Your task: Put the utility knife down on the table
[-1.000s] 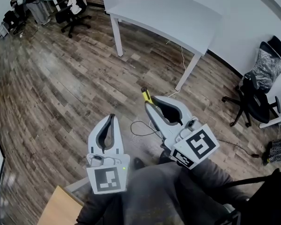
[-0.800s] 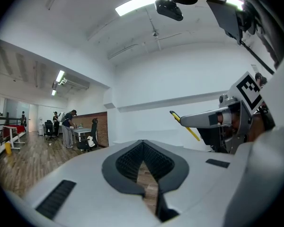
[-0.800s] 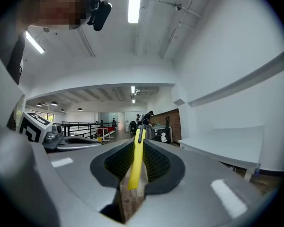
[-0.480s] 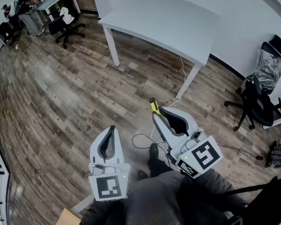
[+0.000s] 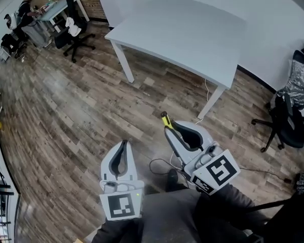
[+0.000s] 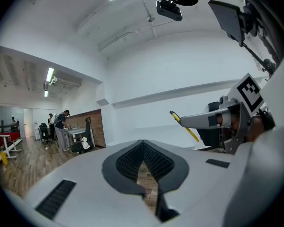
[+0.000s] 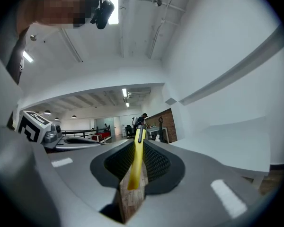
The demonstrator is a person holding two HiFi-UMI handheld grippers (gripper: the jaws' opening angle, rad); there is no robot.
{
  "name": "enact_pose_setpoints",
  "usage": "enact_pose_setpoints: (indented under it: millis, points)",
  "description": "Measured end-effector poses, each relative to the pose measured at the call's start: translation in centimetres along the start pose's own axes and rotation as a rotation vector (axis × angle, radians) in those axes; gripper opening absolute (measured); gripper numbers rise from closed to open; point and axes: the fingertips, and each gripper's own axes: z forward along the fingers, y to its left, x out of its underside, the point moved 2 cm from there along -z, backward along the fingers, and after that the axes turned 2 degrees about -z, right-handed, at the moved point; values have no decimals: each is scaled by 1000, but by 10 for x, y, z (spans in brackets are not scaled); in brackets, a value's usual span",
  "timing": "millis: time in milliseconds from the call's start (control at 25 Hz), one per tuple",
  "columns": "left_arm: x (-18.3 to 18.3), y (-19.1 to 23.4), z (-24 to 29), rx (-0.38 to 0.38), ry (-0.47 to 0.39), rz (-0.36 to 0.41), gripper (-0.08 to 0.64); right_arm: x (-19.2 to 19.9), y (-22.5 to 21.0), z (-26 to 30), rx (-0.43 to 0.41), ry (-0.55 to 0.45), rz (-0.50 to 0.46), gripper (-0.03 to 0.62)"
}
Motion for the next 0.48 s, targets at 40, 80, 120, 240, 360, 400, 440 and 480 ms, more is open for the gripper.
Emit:
enact_pose_setpoints:
  millis: [40,80,120,240,360,400,440,480]
  points:
    - [1,3,4,-6,9,-1,2,0,-3,6,-5,2,5,57]
    - [2,8,8,-14,17,-4,2,1,-5,13,-12,5,8,58]
    - [3,14,12,-22,23,-8,2,2,-7,21,-19,8,11,57]
    - [7,34,29,-33,30,-11,2,4,-11,48,-29,9,17,57]
    - [9,53,55,-15,27,-15,2,9,-23,79,-17,14,15,58]
    - [10,61,66,-8,24,-17,2,11,-28,91,-12,17,14,57]
    - [9,70,77,-1,21,-16,2,13,-33,104,-5,19,11,57]
    - [8,81,89,4,16,-13,2,13,-38,118,2,20,9,57]
